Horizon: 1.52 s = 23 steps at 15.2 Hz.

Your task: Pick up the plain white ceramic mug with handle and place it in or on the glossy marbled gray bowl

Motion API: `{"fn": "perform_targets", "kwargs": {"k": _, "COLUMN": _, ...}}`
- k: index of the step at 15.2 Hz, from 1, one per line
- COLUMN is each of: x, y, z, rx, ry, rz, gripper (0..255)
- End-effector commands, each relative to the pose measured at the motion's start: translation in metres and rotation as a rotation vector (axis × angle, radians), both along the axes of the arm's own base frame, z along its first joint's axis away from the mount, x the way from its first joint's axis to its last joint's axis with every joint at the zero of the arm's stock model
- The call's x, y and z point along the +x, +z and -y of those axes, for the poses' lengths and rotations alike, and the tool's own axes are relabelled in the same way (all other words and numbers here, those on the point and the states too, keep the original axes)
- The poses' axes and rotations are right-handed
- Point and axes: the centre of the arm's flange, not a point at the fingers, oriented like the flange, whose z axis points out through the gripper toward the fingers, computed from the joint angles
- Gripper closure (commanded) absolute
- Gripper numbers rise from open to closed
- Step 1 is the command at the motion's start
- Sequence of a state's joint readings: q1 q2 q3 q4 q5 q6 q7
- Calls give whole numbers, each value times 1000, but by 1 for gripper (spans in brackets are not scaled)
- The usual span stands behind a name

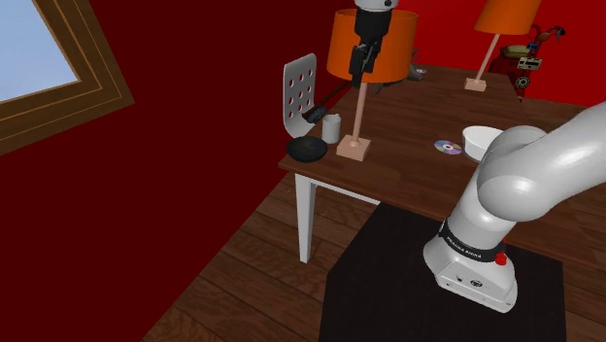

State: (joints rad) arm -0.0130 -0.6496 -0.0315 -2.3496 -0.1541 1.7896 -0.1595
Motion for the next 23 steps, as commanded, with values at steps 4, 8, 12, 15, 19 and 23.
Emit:
{"fn": "perform_targets", "kwargs": {"k": 4, "x": 43, "y": -40, "z": 42, "rx": 8, "ry": 52, "rz": -45, "gripper": 0}}
{"fn": "perform_targets", "kwargs": {"k": 8, "x": 76, "y": -74, "z": 72, "rx": 14, "ry": 92, "rz": -81, "gripper": 0}}
{"fn": "perform_targets", "kwargs": {"k": 12, "x": 109, "y": -109, "z": 101, "rx": 21, "ry": 132, "rz": -118, "gripper": 0}}
{"fn": "perform_targets", "kwargs": {"k": 15, "x": 133, "y": -137, "z": 121, "rx": 26, "ry": 163, "rz": -145, "gripper": 0}}
{"fn": "perform_targets", "kwargs": {"k": 19, "x": 166, "y": -174, "z": 147, "rx": 32, "ry": 203, "rz": -181, "gripper": 0}}
{"fn": "perform_targets", "kwargs": {"k": 23, "x": 198, "y": -213, "z": 171, "rx": 39, "ry": 243, "rz": -217, "gripper": 0}}
